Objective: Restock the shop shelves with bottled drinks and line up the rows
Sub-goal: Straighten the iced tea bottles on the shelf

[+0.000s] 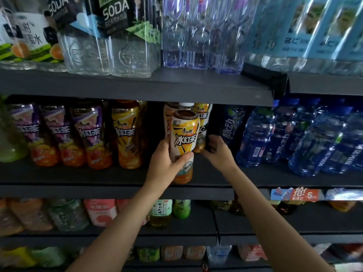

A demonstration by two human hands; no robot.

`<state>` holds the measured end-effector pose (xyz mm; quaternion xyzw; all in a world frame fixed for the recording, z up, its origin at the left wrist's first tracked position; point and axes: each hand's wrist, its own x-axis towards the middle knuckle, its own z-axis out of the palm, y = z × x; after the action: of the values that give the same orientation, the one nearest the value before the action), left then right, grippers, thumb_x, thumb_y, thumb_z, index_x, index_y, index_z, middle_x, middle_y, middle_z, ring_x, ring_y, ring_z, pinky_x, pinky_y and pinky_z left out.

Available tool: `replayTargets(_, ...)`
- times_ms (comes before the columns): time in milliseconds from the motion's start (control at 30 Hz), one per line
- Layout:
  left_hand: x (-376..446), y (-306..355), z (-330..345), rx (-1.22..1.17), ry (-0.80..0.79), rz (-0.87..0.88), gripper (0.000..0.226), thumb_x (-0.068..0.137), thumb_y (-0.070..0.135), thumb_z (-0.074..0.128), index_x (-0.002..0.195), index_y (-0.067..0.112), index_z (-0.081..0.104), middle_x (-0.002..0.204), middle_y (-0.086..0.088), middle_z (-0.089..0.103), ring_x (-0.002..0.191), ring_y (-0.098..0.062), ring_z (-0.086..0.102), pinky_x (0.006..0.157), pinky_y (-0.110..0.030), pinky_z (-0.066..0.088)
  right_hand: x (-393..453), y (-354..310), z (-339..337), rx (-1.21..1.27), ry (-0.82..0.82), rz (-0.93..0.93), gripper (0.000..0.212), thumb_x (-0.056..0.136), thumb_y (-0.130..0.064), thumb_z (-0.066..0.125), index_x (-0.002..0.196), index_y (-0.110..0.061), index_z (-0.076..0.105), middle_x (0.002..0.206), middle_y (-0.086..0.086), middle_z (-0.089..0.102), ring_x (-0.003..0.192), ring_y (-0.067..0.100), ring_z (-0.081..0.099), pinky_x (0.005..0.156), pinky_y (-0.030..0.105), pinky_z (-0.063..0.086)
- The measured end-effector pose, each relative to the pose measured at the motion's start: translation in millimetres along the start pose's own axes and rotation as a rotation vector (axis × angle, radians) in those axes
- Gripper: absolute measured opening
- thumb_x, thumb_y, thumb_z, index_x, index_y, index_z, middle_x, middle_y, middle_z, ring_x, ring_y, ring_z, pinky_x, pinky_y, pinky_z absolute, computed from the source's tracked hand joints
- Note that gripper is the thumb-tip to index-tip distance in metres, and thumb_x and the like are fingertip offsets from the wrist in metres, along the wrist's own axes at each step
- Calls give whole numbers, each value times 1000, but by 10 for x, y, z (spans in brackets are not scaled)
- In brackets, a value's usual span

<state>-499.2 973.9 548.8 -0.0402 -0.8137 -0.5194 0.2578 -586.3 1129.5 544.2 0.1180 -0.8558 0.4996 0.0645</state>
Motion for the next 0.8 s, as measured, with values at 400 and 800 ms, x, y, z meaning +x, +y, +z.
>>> replayTargets(400,105,177,528,176,130,135,62,79,39,68,124,3,46,118,-10,54,115,-18,49,92,-18,35,-310,-18,-36,-171,49,-50,52,74,-18,74,119,-6,51,112,10,56,103,22,54,82,28,42)
replayTargets(800,191,-371,355,132,217,-248,60,75,26,75,119,2,44,119,-14,52,113,-29,51,93,-44,45,-239,-95,202,-41,195,49,66,71,-26,79,122,-7,43,120,9,58,111,23,55,84,27,45)
